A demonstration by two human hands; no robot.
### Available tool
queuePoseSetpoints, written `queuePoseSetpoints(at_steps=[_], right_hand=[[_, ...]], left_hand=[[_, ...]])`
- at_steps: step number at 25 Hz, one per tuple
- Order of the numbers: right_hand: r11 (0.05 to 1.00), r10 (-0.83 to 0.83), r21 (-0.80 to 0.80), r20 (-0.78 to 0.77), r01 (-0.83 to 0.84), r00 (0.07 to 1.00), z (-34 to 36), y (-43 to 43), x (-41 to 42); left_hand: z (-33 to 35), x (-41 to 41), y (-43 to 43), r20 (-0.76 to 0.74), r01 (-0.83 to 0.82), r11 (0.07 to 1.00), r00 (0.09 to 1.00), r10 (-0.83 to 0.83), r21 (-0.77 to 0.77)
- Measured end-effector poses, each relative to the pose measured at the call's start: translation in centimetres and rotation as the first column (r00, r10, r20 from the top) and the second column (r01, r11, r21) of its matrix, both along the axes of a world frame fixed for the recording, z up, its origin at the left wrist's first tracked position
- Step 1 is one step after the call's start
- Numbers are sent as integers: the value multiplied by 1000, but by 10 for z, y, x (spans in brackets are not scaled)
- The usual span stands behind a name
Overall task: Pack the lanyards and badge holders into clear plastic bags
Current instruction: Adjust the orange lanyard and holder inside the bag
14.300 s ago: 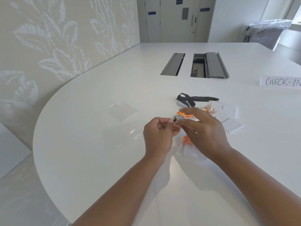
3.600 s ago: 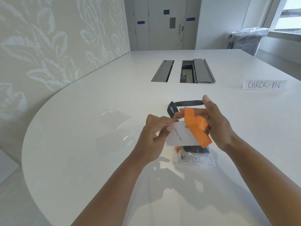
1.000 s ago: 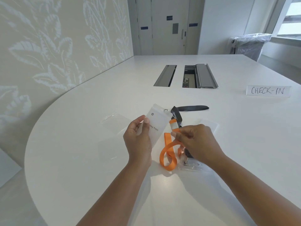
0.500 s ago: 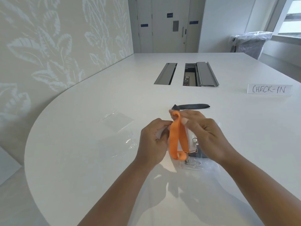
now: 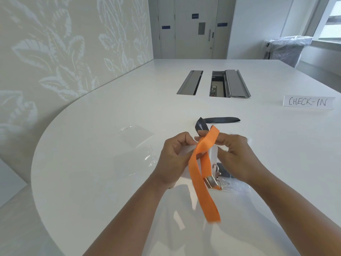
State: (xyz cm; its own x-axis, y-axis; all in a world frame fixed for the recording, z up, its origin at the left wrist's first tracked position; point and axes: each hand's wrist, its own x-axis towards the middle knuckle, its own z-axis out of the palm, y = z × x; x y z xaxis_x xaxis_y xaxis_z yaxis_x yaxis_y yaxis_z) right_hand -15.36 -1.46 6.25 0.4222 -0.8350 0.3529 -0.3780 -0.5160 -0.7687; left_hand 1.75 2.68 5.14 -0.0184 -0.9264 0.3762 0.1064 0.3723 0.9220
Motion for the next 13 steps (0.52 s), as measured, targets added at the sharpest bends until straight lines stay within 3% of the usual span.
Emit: queuePoseSetpoints(at_steps=[5,9,11,13], right_hand=[[973,-130,157,-236,169,963,1,-2,1],[959,-141,160,-445,234,884,-4,-7,-4],[966,-171,109,-405,233,898,-2,-3,0],[973,-222,25,-190,231,956,-1,0,0]], left_hand=[[8,3,4,-374,61,995,927,-27,78],[19,9,2,-476,-105,964,853,214,245],[18,11,1,-475,-155,945,834,282,289],[16,10,0,-414,-211,920,844,342,329]])
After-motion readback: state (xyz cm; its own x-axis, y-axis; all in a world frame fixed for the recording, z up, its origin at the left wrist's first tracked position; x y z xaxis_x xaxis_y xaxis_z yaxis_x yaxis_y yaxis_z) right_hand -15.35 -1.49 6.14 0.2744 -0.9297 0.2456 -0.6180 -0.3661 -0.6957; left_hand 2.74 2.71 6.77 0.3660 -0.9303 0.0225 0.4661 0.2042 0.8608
